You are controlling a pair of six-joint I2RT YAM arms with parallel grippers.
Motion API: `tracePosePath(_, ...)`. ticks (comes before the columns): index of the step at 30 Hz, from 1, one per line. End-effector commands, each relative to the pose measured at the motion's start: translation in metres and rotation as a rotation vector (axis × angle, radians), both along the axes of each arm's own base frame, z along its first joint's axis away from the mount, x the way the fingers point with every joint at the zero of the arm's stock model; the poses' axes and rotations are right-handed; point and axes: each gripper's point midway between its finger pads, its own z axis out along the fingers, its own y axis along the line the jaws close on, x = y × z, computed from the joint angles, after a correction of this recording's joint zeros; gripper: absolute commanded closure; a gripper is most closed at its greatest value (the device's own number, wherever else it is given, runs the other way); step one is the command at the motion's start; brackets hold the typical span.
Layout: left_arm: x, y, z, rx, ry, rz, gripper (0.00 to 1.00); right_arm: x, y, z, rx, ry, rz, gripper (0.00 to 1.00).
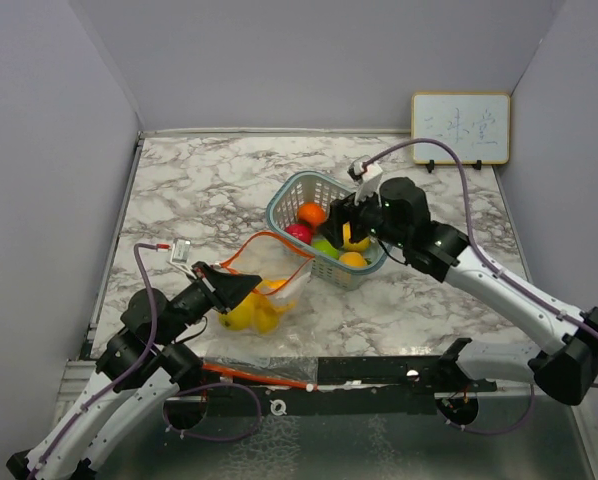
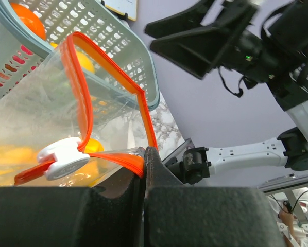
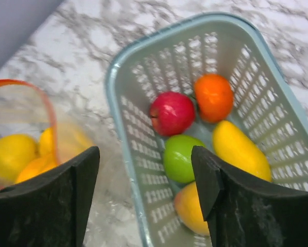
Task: Place the food in the zip-top bag and seal the zipper
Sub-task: Pick up the fake fruit from the bin.
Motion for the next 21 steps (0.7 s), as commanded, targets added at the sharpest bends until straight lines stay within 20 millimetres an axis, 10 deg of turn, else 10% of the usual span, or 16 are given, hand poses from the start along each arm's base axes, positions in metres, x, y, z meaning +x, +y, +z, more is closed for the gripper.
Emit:
tracePosePath(1, -0.009, 0.002, 0.025, -0.053, -0.046, -0.022, 1.0, 0.046, -0.044, -0.066, -0.287, 0.134, -0.354, 0.24)
tracePosePath(21, -0.012, 0.005, 0.019, -0.035, -0.043, -0.025, 1.0, 0.083, -0.053, -0.237, -0.64, 0.348, -0.48, 0.2)
